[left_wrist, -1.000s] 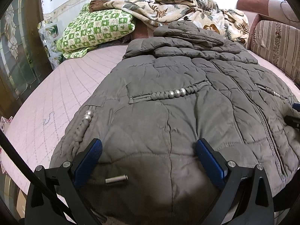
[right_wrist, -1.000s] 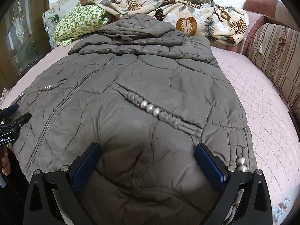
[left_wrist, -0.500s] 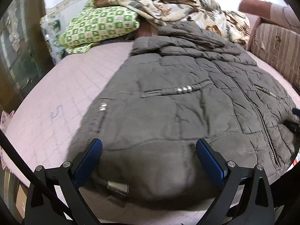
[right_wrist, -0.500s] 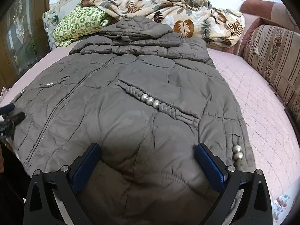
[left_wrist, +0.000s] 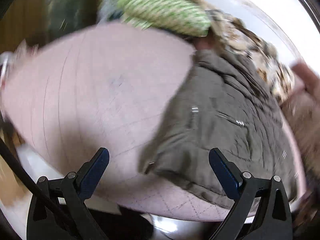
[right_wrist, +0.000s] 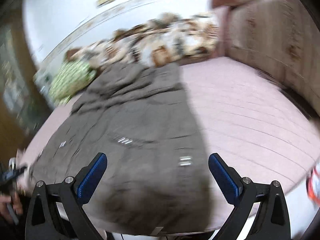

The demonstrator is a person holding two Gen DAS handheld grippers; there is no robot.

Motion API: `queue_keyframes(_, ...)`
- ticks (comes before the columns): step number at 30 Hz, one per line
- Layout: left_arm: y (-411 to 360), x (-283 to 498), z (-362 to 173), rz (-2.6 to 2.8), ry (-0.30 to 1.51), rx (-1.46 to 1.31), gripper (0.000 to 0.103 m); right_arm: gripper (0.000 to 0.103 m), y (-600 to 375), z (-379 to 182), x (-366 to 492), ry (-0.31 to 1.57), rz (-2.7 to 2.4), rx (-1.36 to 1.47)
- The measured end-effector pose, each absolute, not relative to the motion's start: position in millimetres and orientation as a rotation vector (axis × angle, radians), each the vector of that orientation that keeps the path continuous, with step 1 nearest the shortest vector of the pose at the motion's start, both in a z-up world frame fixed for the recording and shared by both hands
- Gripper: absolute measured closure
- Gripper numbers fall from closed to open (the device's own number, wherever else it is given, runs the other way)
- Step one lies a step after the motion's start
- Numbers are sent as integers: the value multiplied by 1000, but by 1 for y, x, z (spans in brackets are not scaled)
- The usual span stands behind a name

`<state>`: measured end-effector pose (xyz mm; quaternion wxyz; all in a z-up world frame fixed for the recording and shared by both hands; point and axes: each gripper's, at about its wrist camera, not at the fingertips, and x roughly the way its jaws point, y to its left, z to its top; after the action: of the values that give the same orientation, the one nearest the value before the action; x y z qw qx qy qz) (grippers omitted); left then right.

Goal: Fold large clothes

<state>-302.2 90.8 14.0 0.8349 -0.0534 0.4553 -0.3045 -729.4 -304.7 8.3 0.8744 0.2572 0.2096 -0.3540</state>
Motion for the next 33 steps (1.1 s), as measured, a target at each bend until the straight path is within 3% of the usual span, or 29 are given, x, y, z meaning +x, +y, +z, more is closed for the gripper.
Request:
queue_keyframes(6, 93, -294, 3, -665, 1019, -179, 5, 1, -346, -22, -758, 413, -767, 879)
queue_keyframes(15, 58, -317, 5, -694, 939, 22, 5, 2, -349, -35, -763, 413, -762, 956)
queue_keyframes(20, 55, -310, -3, -703, 990, -22, 5, 3, -351, -44, -764, 423, -739, 999)
queue_keyframes(21, 56, -308, -5, -704, 1001, -41, 5, 8, -351, -48, -765, 423, -722, 1021)
queue_keyframes(22, 55, -307, -6, -705, 1007, -52, 5, 23, -351, -51, -765, 424, -706, 1037)
queue_keyframes(24, 56, -305, -7, -707, 1006, -67, 5, 45, -350, -57, -760, 453, -681, 1055)
queue_keyframes(25, 55, -306, -7, -711, 1003, -68, 5, 50, -350, -58, -759, 454, -665, 1057)
queue_keyframes(33, 48, -318, -10, -743, 1005, -74, 6, 52, -326, -68, -752, 469, -604, 1085)
